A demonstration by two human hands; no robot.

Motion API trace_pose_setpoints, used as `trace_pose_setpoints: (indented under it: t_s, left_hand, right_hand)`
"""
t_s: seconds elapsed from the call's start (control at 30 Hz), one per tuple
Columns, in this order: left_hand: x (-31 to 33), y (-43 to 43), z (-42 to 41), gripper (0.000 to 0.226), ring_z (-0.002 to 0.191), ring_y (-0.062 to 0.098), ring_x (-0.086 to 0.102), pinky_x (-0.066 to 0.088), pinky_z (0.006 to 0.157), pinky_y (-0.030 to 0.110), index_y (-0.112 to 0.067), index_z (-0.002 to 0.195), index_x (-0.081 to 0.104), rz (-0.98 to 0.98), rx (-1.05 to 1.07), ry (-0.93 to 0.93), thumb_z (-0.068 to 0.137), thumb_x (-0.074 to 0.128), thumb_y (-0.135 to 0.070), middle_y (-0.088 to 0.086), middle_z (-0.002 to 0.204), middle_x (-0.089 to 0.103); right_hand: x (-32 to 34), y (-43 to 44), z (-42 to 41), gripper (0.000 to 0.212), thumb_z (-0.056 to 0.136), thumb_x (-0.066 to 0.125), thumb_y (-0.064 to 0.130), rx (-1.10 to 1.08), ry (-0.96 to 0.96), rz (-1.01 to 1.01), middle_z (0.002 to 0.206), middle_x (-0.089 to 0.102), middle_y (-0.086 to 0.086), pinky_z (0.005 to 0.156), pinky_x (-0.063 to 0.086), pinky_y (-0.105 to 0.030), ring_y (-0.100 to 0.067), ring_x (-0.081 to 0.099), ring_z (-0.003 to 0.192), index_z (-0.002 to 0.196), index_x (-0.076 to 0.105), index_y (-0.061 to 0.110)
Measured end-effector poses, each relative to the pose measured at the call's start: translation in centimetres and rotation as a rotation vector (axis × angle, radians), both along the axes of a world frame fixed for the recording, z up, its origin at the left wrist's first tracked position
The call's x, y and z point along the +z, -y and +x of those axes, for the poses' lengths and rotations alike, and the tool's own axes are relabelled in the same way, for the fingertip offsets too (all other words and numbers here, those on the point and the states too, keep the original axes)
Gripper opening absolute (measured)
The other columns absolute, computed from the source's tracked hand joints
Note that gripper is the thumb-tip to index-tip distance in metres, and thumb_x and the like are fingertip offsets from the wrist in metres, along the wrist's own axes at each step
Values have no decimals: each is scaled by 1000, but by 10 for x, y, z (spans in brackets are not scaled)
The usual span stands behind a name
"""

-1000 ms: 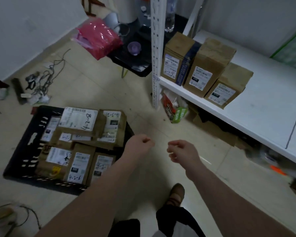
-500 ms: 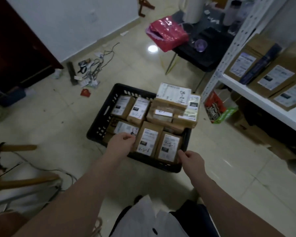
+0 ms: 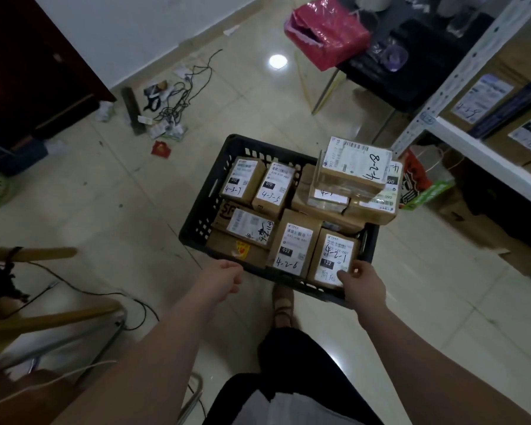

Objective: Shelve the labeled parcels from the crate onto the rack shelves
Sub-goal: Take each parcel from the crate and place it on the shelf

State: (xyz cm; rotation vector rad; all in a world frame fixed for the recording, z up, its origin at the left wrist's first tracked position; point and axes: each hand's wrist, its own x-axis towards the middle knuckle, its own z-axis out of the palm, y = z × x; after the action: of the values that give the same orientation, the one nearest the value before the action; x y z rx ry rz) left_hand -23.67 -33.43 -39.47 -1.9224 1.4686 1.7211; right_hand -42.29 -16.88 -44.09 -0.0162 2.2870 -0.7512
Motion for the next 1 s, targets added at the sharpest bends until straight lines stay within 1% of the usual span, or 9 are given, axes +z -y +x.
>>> trace_pose_setpoints:
  t_s: [0.1,0.2,0.33,0.43,0.53,0.63,0.8,0.9,1.0]
  left_hand:
    - [8,29,-17,15,75,15,56,39,60,24,-13,107,60,-21,-33,-4,96,53,-20,6,92,62]
    - [22,65,-44,13,79,19,60,46,62,27,-11,102,62,-55,-86,-22,94,52,-15,9,96,65]
    - [35,102,-86,16,91,23,63,53,87,41,-14,107,62,-104,-96,-121,94,55,-18,9,100,65]
    - [44,109,-108,15,90,20,62,52,87,38,-19,107,60,-88,-173,-166,94,54,-18,6,101,63]
    - [45,112,-121,18,93,19,62,52,79,31,-20,111,60,-35,-268,-180,94,54,-19,3,104,63]
    - [39,123,-130,20,94,19,63,52,77,29,-20,113,60,-10,-330,-182,94,54,-20,3,106,64]
    - [37,144,-142,30,97,20,60,53,81,35,-25,122,57,68,-452,-201,92,59,-31,5,117,60]
    - [46,152,-147,55,112,23,55,51,93,41,-36,139,39,141,-485,-277,89,62,-43,1,133,51]
    - [58,154,-152,76,120,21,50,47,95,45,-50,144,23,250,-466,-439,81,65,-55,-6,134,48]
  right_hand:
    - [2,25,-17,70,81,70,27,-12,-146,-87,130,57,-16,93,47,-40,-34,54,118,143,41,11]
    - [29,56,-45,83,81,75,22,10,-353,-134,146,37,-16,102,38,-43,-31,33,135,150,30,16]
    - [60,97,-102,108,73,84,30,326,-644,33,160,13,-14,116,22,-50,-37,15,147,155,14,28]
    - [66,120,-138,127,66,86,40,554,-550,216,164,-8,-7,118,8,-55,-36,-4,150,155,-4,34]
    - [60,132,-151,136,64,89,27,630,-439,311,164,-5,-4,117,12,-61,-34,-5,150,153,-13,35]
    - [53,133,-145,124,64,87,18,580,-380,329,159,13,-7,115,28,-57,-34,9,146,155,4,33]
    - [66,140,-110,113,62,86,46,226,-241,264,143,28,-16,112,33,-54,-36,27,135,151,20,22]
    - [82,154,-77,112,63,84,49,-18,-176,110,139,32,-17,107,35,-52,-39,33,131,150,20,22]
    - [101,173,-39,114,59,83,61,-160,-124,-90,139,33,-12,108,37,-50,-33,34,132,149,23,24]
